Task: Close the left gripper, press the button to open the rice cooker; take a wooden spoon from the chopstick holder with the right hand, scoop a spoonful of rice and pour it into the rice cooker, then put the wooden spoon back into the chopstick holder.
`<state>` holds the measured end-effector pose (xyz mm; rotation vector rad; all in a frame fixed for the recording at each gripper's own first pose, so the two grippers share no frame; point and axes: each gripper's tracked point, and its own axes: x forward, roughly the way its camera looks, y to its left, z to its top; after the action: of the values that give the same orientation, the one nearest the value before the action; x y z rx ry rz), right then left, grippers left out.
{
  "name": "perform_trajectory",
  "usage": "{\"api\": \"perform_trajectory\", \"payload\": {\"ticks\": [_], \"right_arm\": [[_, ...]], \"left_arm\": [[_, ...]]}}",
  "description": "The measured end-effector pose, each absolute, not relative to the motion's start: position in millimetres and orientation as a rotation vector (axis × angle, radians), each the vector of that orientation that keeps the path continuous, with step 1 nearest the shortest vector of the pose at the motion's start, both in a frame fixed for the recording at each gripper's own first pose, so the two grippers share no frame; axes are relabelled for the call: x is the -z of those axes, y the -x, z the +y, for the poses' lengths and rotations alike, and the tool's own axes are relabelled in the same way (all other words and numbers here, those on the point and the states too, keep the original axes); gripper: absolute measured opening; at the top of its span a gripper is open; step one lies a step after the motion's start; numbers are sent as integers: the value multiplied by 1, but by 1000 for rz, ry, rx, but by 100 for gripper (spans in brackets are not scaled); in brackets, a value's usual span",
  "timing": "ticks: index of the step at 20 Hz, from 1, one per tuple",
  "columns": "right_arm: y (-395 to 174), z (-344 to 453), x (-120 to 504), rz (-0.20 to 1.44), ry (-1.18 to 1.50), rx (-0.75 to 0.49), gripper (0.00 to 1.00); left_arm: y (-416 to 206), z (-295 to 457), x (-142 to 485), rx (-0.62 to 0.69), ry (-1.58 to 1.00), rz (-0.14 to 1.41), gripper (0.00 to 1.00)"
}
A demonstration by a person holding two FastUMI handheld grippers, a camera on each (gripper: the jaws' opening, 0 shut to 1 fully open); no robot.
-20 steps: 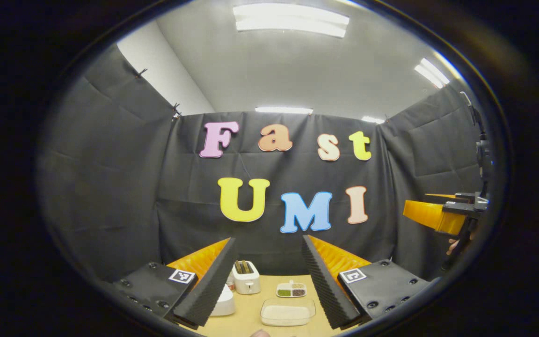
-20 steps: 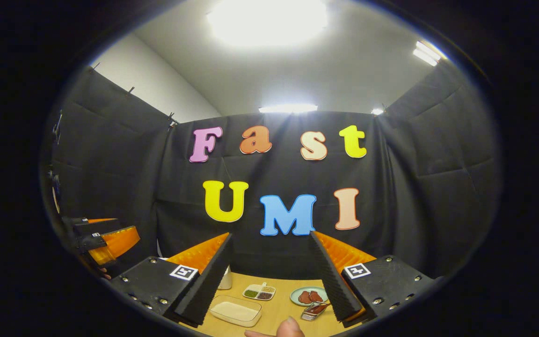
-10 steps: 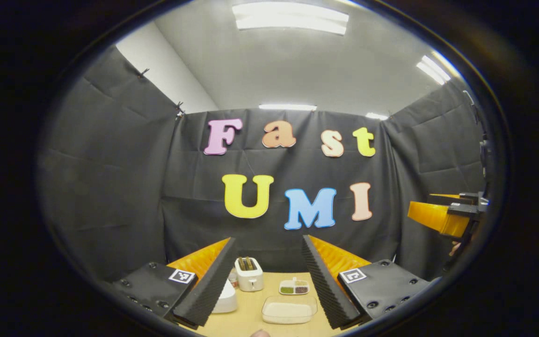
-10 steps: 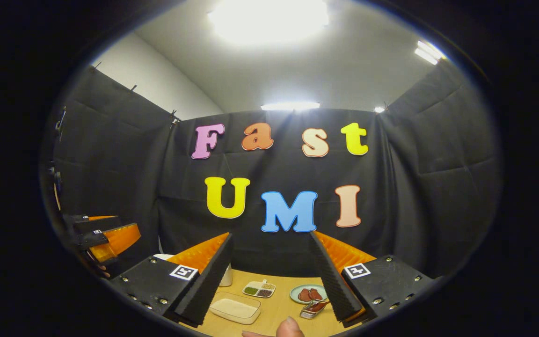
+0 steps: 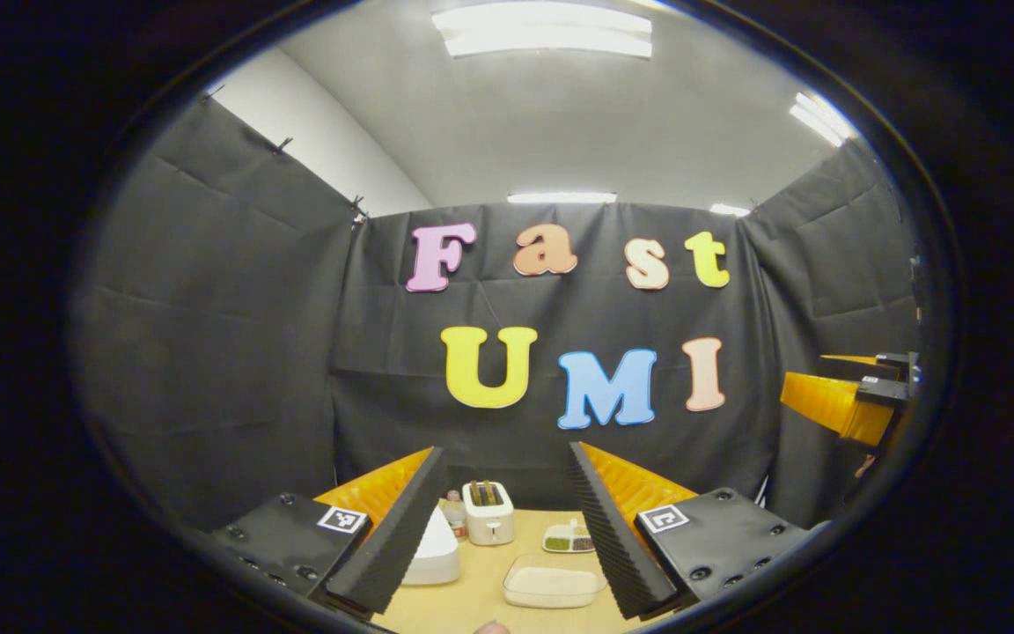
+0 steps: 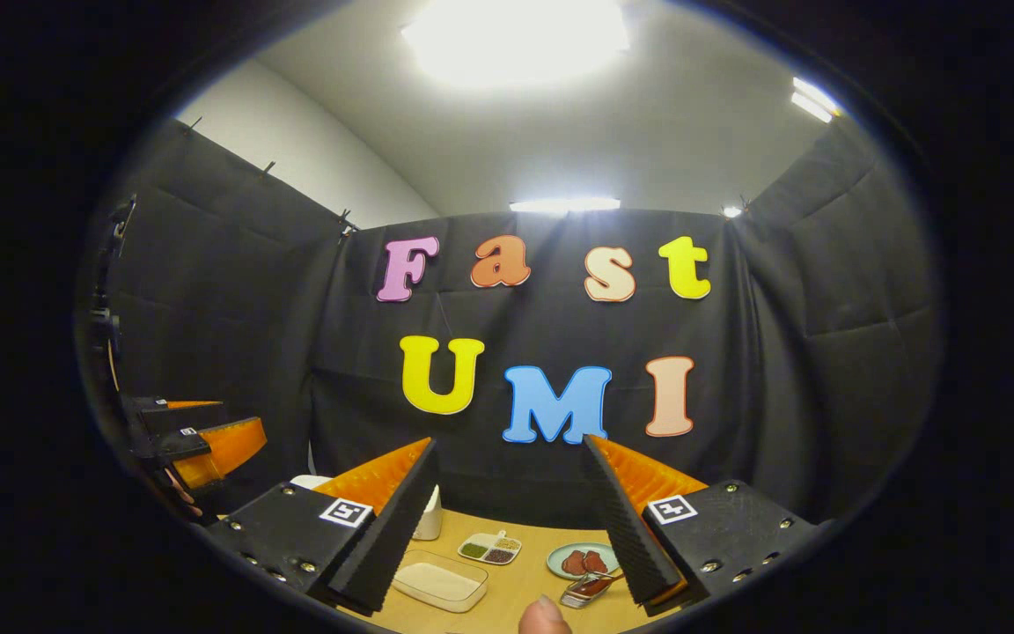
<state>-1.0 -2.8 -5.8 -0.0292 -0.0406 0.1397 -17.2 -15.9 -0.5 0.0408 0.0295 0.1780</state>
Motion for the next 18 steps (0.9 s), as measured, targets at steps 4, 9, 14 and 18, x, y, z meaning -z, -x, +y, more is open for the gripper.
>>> {"api": "perform_trajectory", "payload": {"ticks": [4, 9, 14, 18], "right_arm": [[-4, 15, 8, -58, 14, -170, 98], [-21, 42, 17, -18, 27, -137, 98], [-45, 76, 19, 4, 62, -57, 98], [-59, 108, 35, 43, 88, -22, 98]], "left_arm": [[14, -7, 6, -214, -63, 36, 92], [-19, 59, 58, -256, -15, 123, 60], [-65, 148, 135, -316, 8, 264, 17], [-108, 207, 214, -370, -3, 426, 8]]}}
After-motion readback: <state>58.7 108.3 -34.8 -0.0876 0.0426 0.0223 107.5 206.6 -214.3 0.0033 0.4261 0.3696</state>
